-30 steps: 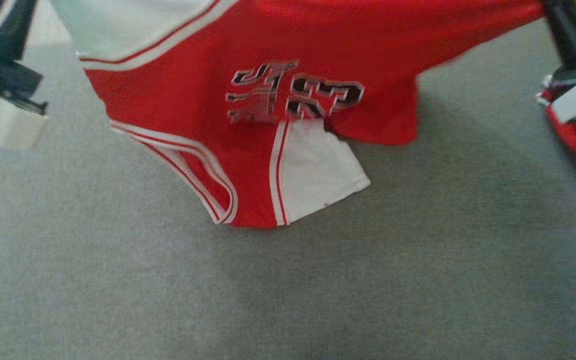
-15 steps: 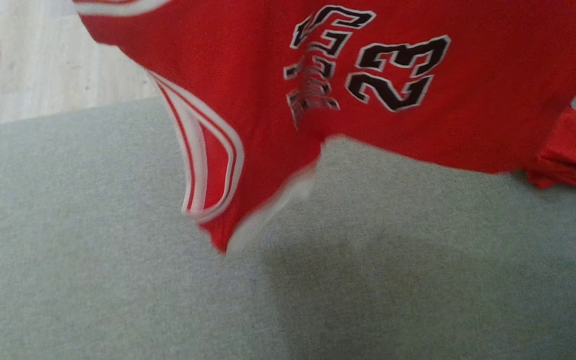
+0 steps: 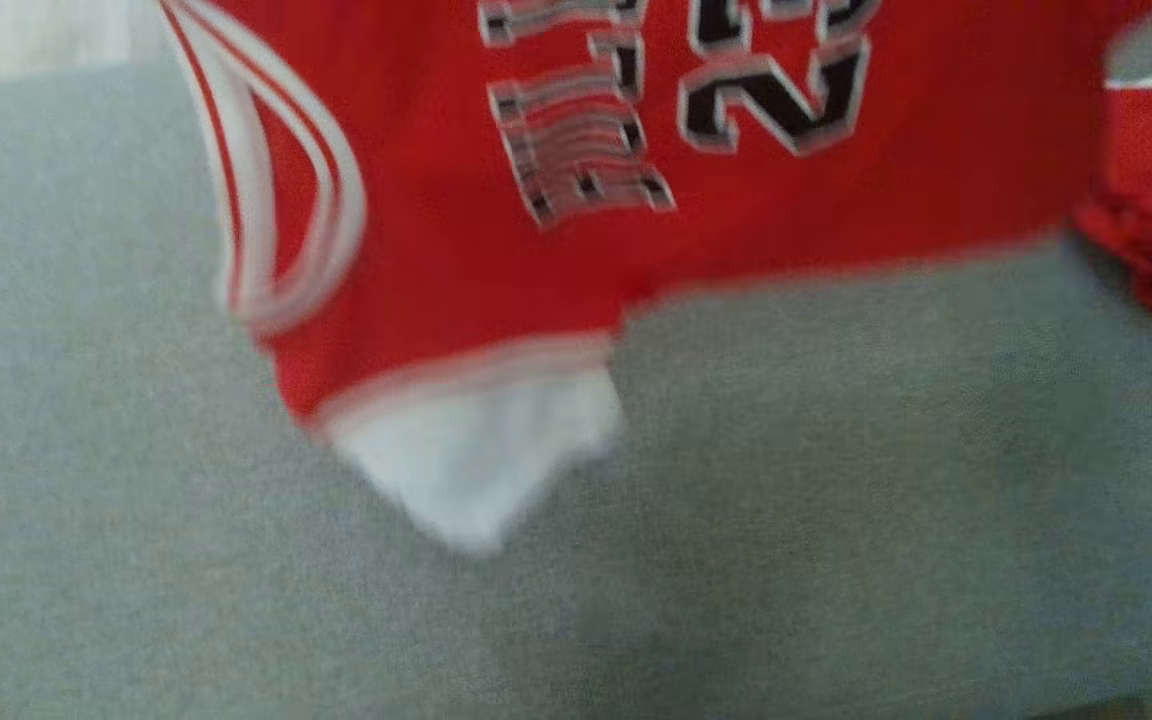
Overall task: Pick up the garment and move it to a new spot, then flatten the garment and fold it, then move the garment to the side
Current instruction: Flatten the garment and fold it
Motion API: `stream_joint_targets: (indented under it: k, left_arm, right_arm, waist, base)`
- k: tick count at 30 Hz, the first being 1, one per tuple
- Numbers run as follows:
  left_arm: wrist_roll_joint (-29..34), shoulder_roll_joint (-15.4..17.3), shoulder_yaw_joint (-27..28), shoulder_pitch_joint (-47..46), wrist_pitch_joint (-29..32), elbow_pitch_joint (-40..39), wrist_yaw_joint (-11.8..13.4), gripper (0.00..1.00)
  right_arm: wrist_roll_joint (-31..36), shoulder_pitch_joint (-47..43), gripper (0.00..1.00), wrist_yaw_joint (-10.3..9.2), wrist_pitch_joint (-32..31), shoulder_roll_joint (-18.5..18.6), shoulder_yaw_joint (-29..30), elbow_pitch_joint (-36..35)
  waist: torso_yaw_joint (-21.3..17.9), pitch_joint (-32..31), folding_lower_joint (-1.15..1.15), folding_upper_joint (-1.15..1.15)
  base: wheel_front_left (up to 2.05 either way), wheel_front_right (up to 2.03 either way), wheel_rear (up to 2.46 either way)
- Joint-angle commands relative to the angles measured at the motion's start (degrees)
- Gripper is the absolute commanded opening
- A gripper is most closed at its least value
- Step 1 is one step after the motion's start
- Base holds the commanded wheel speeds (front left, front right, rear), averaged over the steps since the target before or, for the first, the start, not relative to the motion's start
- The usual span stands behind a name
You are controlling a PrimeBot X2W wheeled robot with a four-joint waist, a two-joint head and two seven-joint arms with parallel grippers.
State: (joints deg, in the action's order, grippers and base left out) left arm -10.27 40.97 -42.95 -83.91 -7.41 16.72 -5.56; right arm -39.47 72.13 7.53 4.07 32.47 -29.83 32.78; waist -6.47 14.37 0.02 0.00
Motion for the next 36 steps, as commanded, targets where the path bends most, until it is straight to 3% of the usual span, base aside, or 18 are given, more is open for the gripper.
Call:
stream_joint_targets:
  k: [1,9,15,22,26,27,31,36]
  left_arm:
    - [1.9,1.0,2.1,-5.6,-1.2,1.1,0.4,0.00]
    - [9.2,-5.4,1.7,-17.5,-7.1,10.8,6.7,0.00]
    - [7.6,-5.1,1.0,-14.7,-7.5,12.4,5.5,0.00]
    - [5.1,-1.3,-0.5,1.6,-7.6,2.5,8.7,0.00]
    - [3.1,2.0,-1.2,16.0,-7.6,-5.8,13.1,0.00]
    - [3.1,2.0,-1.2,16.0,-7.6,-5.8,13.1,0.00]
    - [1.1,4.8,-2.2,31.0,-7.6,-12.9,18.4,0.00]
    - [-0.6,6.6,-5.3,46.4,-7.6,-18.3,23.2,0.00]
  right_arm:
    - [1.2,3.3,0.00,-0.04,1.3,-0.9,0.3,-0.1]
    - [8.2,12.8,0.00,-0.04,10.0,-3.9,4.5,7.0]
    - [11.3,10.2,0.00,-0.04,10.9,-4.4,6.3,9.4]
    - [14.1,1.0,0.00,-0.04,10.9,-5.0,8.2,9.2]
    - [16.0,-7.8,0.00,-0.04,10.9,-4.8,10.4,8.2]
    - [16.0,-7.8,0.00,-0.04,10.9,-4.8,10.4,8.2]
    - [18.0,-18.5,0.00,-0.04,10.9,-4.7,13.7,5.7]
    - [20.4,-31.9,0.00,-0.04,10.9,-4.9,17.2,1.3]
  waist:
    - [0.9,6.2,-0.02,0.00]
    - [2.6,12.2,-0.02,0.00]
    - [4.3,14.3,-0.02,0.00]
    - [6.1,15.2,-0.02,0.00]
    - [6.4,13.3,-0.02,0.00]
    - [6.4,13.3,-0.02,0.00]
    - [6.3,10.4,-0.02,0.00]
    - [6.1,7.3,-0.02,0.00]
  base:
    - [0.00,0.00,0.00]
    - [0.00,0.00,0.00]
    - [0.00,0.00,0.00]
    - [0.00,0.00,0.00]
    - [0.00,0.00,0.00]
    - [0.00,0.00,0.00]
    - [0.00,0.00,0.00]
    - [0.00,0.00,0.00]
